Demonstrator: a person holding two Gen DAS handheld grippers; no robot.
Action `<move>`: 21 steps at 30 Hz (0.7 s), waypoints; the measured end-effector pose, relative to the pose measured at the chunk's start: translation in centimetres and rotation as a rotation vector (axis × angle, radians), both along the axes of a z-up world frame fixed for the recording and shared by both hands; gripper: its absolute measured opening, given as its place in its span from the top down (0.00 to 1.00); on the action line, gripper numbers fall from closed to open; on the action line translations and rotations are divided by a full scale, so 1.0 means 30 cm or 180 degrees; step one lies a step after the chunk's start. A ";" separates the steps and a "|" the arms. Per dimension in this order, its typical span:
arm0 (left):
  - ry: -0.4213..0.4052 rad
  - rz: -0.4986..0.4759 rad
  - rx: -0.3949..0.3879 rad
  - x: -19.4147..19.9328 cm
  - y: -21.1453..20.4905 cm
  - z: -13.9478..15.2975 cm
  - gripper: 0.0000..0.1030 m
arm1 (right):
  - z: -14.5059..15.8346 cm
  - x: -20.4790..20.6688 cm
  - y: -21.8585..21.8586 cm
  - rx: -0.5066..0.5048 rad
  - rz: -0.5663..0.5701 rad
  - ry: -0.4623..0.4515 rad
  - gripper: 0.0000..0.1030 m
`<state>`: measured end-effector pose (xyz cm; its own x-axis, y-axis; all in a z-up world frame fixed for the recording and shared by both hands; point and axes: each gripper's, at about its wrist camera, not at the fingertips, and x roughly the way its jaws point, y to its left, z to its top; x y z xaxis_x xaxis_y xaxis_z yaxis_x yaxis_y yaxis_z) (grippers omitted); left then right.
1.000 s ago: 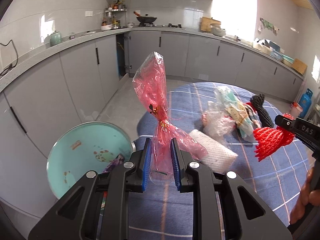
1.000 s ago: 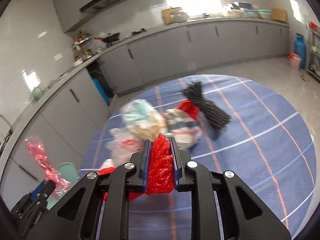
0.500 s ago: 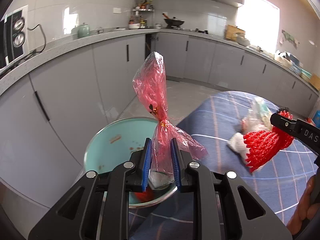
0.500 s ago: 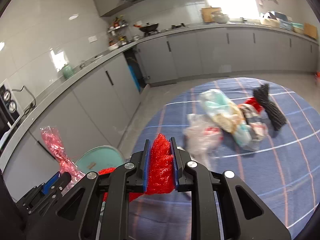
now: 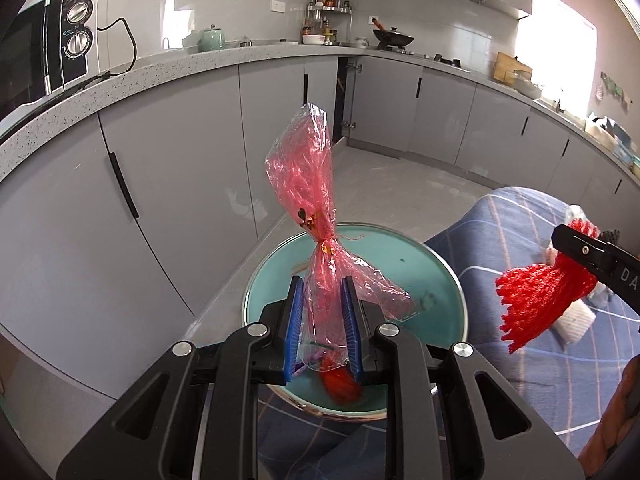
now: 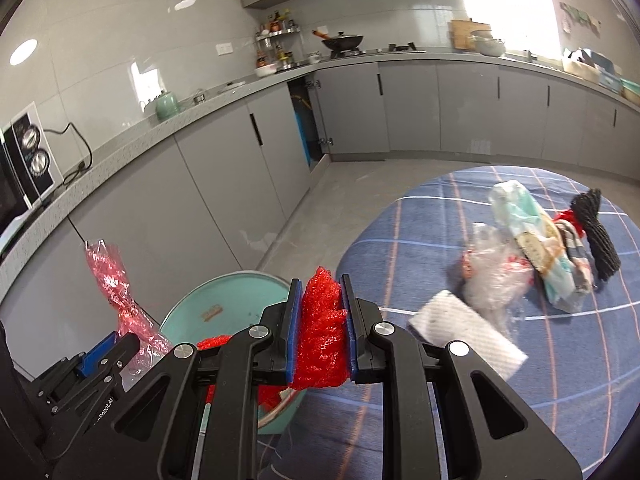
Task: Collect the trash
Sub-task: 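Grasp the red mesh net with the right gripper while the left carries the pink bag over the bucket, then open both grippers over the teal bucket to drop the pink bag and red mesh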
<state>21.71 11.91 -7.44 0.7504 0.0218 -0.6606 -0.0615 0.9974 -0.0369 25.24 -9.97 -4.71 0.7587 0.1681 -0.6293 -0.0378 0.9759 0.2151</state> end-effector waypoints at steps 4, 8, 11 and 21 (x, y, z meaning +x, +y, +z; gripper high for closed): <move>0.0092 -0.0025 0.0042 0.018 0.005 -0.030 0.80 | -0.043 0.037 0.060 -0.0128 0.0120 0.0031 0.81; 0.0168 -0.0024 0.0076 0.039 0.006 -0.060 0.80 | -0.104 0.081 0.091 -0.0165 0.0210 0.0161 0.81; 0.0214 -0.0036 0.0097 0.053 0.006 -0.082 0.80 | -0.136 0.100 0.113 -0.0185 0.0260 0.0224 0.81; 0.0390 -0.0050 0.0162 0.094 0.009 -0.148 0.80 | -0.205 0.161 0.162 -0.0182 0.0436 0.0395 0.77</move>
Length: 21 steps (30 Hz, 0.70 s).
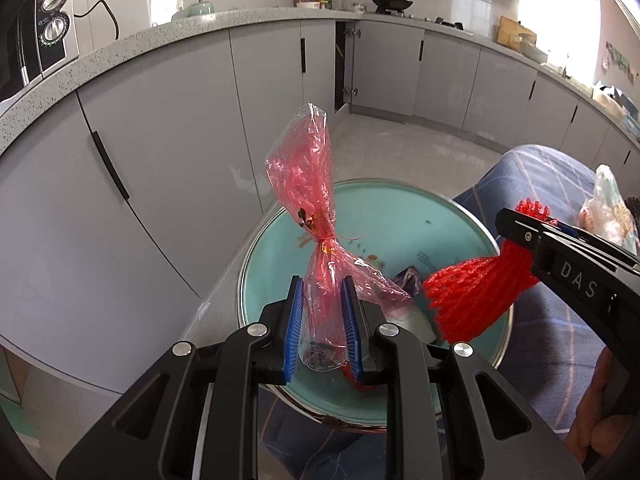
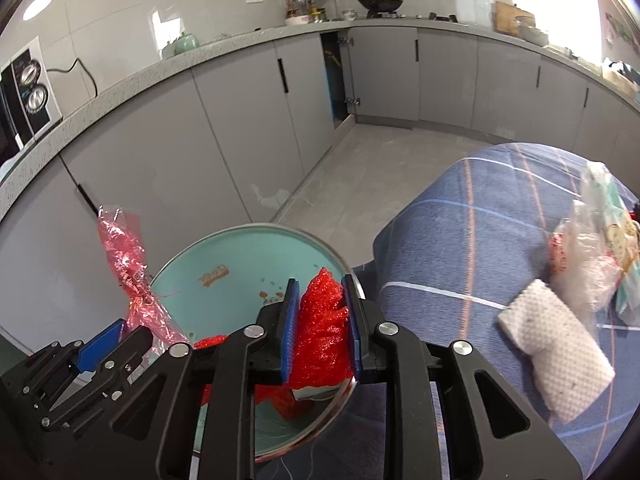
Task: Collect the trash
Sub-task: 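Open both grippers over the teal bucket to drop the pink bag and red mesh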
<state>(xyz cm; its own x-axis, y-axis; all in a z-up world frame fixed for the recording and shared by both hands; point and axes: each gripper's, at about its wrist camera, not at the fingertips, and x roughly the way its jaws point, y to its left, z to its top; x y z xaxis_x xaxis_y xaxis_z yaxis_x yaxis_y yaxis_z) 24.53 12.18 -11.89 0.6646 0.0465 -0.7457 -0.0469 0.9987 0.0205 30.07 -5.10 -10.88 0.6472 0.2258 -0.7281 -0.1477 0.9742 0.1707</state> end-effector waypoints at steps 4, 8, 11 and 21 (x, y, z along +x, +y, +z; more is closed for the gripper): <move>0.0032 0.0028 0.0037 0.006 0.004 -0.011 0.78 | -0.013 0.006 0.008 0.0082 0.0047 0.0016 0.63; 0.0013 0.0036 0.0100 0.004 0.002 -0.006 0.58 | 0.017 -0.005 -0.010 0.0155 0.0014 -0.0099 0.56; -0.0053 0.0056 0.0127 -0.005 -0.001 0.011 0.42 | 0.058 -0.024 -0.041 0.0206 -0.0072 -0.0195 0.54; -0.0238 0.0132 0.0200 -0.047 -0.043 0.084 0.20 | 0.155 -0.111 -0.157 0.0306 -0.0284 -0.0381 0.46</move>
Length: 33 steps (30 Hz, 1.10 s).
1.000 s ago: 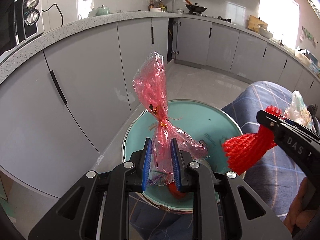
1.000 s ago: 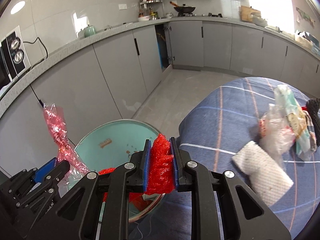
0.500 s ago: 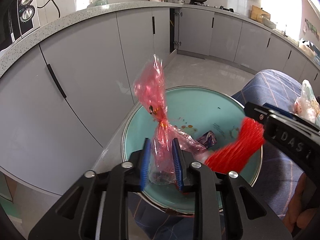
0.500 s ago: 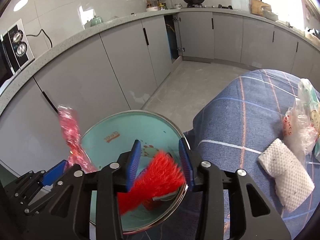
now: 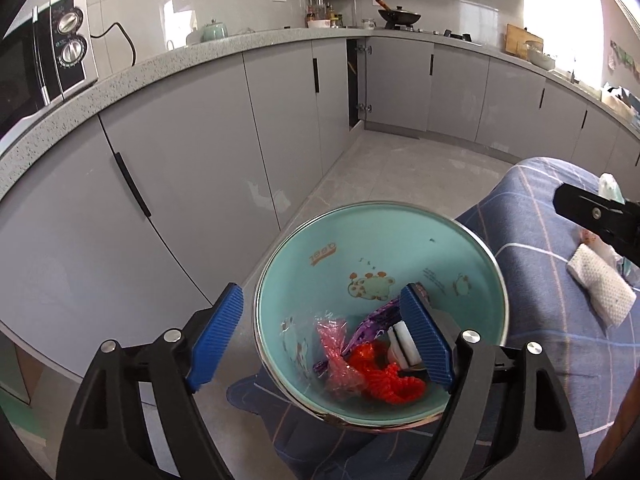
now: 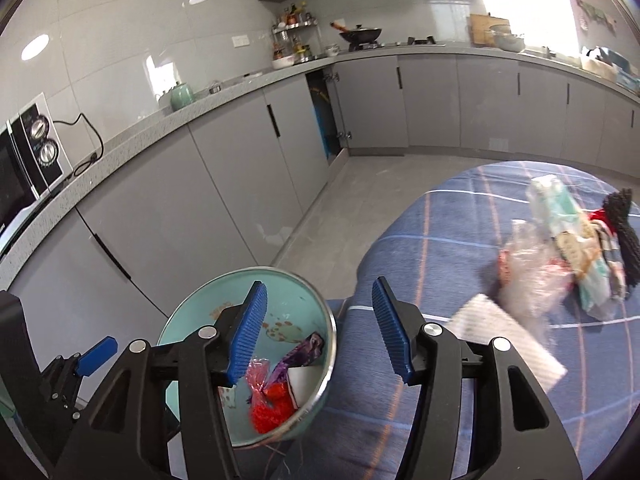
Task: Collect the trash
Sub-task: 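Open both grippers over the teal bucket to drop the pink bag and red mesh, then grasp the white sponge on the table with the left gripper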
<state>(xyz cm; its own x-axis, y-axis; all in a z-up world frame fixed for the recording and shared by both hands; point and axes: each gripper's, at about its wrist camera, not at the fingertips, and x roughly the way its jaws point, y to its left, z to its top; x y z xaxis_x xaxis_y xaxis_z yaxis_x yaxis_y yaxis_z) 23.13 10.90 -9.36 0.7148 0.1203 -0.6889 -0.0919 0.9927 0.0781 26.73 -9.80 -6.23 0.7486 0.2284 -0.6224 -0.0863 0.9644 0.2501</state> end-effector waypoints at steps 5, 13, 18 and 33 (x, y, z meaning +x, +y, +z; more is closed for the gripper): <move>-0.0086 -0.0055 0.0055 -0.022 -0.049 0.040 0.14 | 0.031 -0.045 -0.055 -0.0001 -0.0099 -0.0041 0.46; -0.0153 -0.0178 0.0027 -0.053 -0.130 0.077 0.10 | 0.024 -0.106 -0.168 -0.0045 -0.0305 0.0024 0.46; -0.0140 -0.0339 0.0047 -0.068 -0.207 0.077 0.07 | 0.004 -0.139 -0.240 -0.0076 -0.0465 0.0101 0.43; -0.0075 -0.0663 0.0065 -0.090 -0.407 0.070 0.06 | -0.023 -0.242 -0.478 -0.0094 -0.0882 0.0132 0.42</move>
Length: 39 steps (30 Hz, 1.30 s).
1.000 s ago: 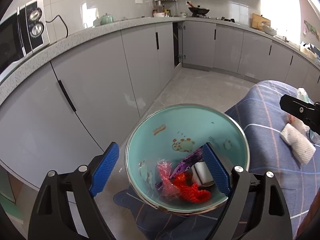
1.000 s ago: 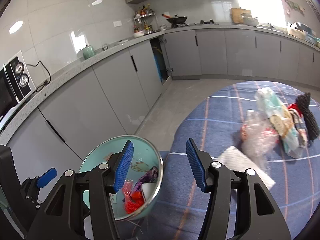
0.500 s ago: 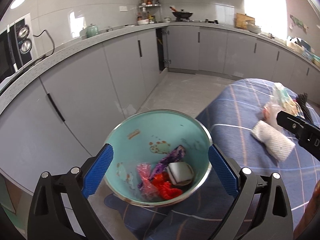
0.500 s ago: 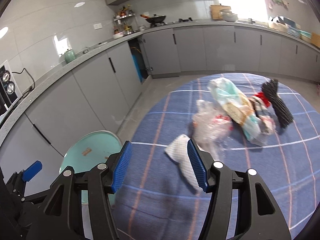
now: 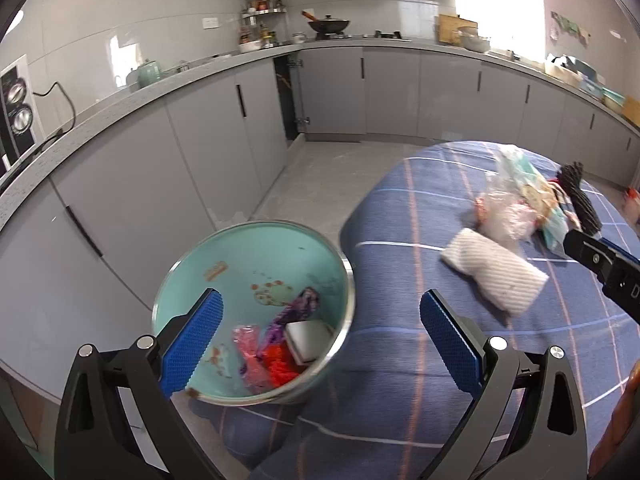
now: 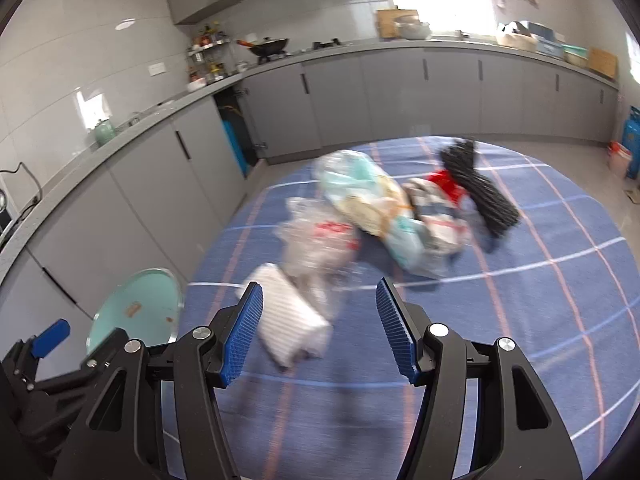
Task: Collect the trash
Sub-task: 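Grasp the white sponge on the table with the left gripper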
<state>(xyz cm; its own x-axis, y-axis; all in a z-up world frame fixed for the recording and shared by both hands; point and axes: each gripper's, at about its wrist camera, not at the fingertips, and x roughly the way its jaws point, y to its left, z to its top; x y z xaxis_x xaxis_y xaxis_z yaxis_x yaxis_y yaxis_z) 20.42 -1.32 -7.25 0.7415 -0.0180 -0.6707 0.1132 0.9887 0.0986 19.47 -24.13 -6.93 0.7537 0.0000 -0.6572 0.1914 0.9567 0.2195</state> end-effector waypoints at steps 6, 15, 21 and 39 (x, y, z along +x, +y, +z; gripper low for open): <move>0.0033 -0.0188 0.0023 -0.005 -0.120 -0.021 0.06 | -0.026 -0.056 -0.123 0.0002 -0.0198 0.0061 0.43; 0.0138 -0.0347 -0.0141 0.025 -0.250 -0.043 0.11 | -0.045 -0.094 -0.213 0.0077 -0.0319 0.0085 0.43; 0.0175 -0.0411 -0.0341 0.055 -0.335 -0.032 0.11 | -0.045 -0.114 -0.252 0.0145 -0.0376 0.0059 0.43; 0.0601 -0.0559 -0.0440 0.134 -0.432 -0.179 0.65 | -0.081 -0.128 -0.322 0.0265 -0.0483 0.0124 0.43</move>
<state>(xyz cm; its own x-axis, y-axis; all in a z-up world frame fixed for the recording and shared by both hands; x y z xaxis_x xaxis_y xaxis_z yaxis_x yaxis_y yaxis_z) 24.43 -14.29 -12.63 0.5812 -0.2358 -0.7789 0.2873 0.9549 -0.0747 15.63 -33.78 -9.36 0.7232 -0.0563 -0.6884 0.3422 0.8949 0.2863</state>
